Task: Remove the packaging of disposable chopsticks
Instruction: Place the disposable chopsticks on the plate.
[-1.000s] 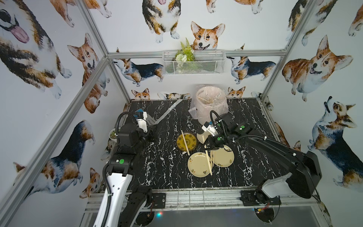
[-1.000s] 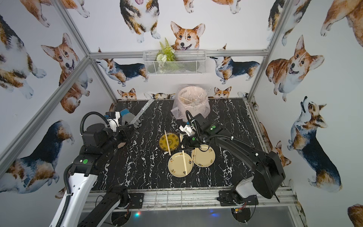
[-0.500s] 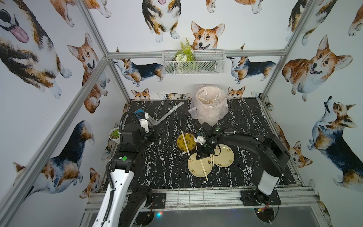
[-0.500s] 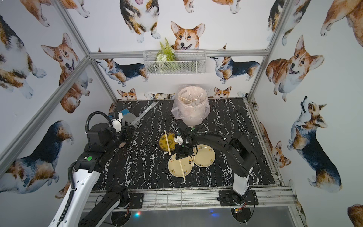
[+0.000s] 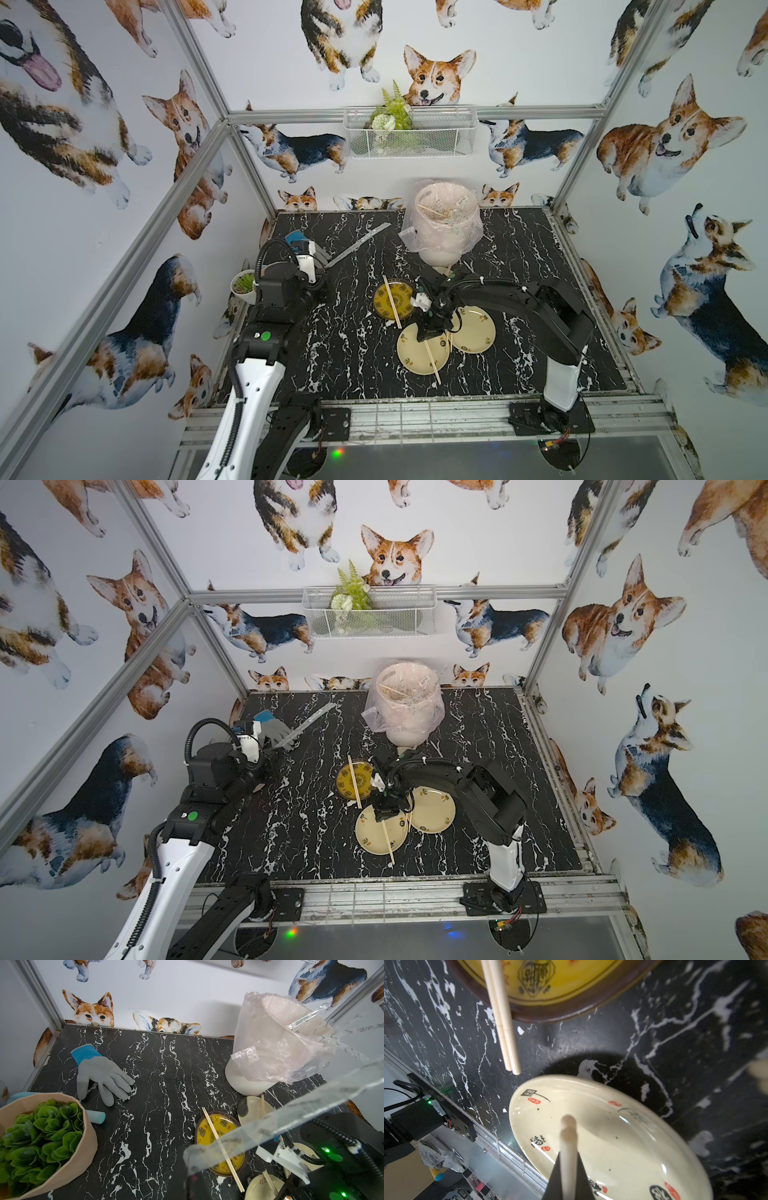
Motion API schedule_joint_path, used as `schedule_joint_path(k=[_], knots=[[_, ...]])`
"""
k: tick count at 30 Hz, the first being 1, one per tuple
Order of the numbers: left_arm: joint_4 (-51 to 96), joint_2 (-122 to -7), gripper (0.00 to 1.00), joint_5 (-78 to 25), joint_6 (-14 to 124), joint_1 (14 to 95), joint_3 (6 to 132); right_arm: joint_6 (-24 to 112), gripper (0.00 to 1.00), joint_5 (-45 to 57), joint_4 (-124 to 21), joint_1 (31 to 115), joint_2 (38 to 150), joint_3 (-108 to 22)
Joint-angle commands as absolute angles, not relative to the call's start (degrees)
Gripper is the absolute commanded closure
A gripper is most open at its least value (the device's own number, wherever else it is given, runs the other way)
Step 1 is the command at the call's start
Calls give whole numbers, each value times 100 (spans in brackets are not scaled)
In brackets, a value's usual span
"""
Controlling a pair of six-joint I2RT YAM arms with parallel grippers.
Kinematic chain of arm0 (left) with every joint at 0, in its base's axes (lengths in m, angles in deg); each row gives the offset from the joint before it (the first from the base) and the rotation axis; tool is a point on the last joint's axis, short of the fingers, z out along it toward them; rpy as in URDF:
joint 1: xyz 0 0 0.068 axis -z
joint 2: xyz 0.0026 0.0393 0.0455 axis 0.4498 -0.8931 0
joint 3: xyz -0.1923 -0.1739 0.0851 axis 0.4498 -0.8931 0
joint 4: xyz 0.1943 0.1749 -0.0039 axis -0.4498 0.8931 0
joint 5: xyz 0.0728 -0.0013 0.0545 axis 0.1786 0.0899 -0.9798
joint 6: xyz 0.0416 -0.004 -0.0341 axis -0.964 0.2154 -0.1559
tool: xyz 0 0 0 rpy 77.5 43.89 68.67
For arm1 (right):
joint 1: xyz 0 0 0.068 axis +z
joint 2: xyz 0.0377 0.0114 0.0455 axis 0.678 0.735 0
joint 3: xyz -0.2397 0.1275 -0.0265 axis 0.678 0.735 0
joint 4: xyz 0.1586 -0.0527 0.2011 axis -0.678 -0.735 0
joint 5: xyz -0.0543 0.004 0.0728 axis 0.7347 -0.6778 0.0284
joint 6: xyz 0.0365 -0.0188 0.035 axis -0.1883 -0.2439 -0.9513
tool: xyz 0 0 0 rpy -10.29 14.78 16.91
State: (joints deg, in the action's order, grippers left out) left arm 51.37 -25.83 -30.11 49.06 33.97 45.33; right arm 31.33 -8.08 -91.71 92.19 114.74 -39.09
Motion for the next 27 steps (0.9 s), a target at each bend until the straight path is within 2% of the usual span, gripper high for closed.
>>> schedule_joint_path(k=[1, 27], knots=[[4973, -2565, 100, -3051, 4772, 3395, 4525, 3193, 100, -720, -9132, 9226, 11552, -3991], [4954, -2564, 100, -3052, 4772, 3394, 4525, 3325, 97, -552, -9443, 9226, 11799, -4168]])
